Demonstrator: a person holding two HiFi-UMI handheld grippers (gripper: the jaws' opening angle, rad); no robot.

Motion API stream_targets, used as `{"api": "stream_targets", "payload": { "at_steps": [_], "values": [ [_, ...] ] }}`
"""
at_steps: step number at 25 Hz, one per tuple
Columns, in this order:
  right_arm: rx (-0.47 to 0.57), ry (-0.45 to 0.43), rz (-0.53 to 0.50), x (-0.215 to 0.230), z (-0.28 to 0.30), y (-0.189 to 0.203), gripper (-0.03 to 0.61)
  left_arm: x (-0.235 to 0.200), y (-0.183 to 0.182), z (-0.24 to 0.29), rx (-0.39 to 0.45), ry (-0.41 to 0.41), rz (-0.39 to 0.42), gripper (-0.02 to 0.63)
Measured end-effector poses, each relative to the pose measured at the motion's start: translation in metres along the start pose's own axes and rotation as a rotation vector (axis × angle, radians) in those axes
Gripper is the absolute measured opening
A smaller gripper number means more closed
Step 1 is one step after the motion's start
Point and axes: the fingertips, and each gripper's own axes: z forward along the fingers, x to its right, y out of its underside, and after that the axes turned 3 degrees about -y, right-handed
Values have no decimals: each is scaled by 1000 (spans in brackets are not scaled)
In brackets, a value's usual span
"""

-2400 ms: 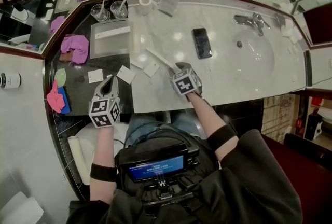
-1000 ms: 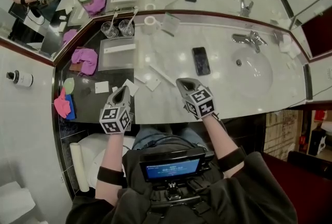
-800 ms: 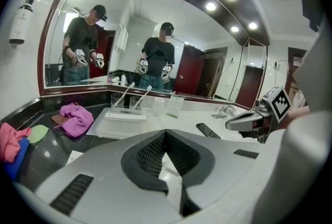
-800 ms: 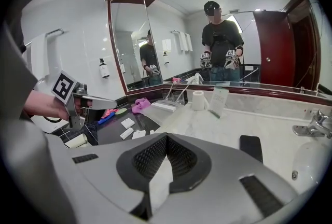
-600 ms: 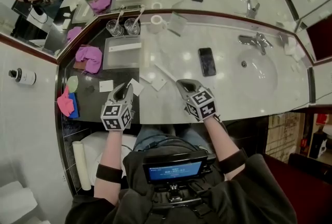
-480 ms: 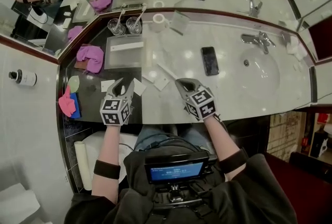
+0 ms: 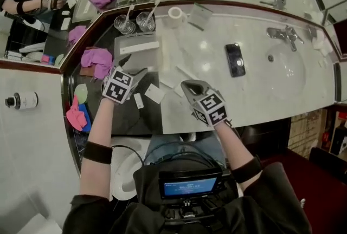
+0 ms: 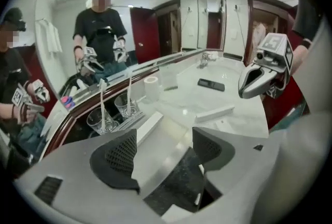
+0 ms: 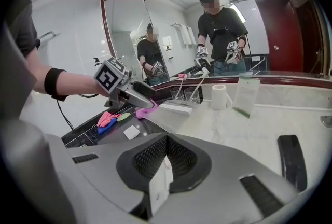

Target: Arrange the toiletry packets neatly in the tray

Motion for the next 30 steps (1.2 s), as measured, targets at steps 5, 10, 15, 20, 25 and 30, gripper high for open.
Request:
{"api": "stream_targets", "payload": {
  "at_steps": [5,10,15,20,25,30],
  "values": [
    [-17,-23,48,-8,37,7,4,-27,19,41,-165,98,282,334],
    [-46,-40,43,-12,63,14,5,-48,20,77,-225,138,428,320],
    [-60,-50,48,-11,71,12,5,-56,31,103,-280,191,467,285],
    [-71,-38,54,-2,70,16,5,-54,44,118,-361,285,481,274],
    [-74,-33,68,2,67,23,5,-60,34,115,-380,283,503,127],
    [-71,-35,67,3,64,27,5,-51,42,114,-378,304,458,124]
  ]
}}
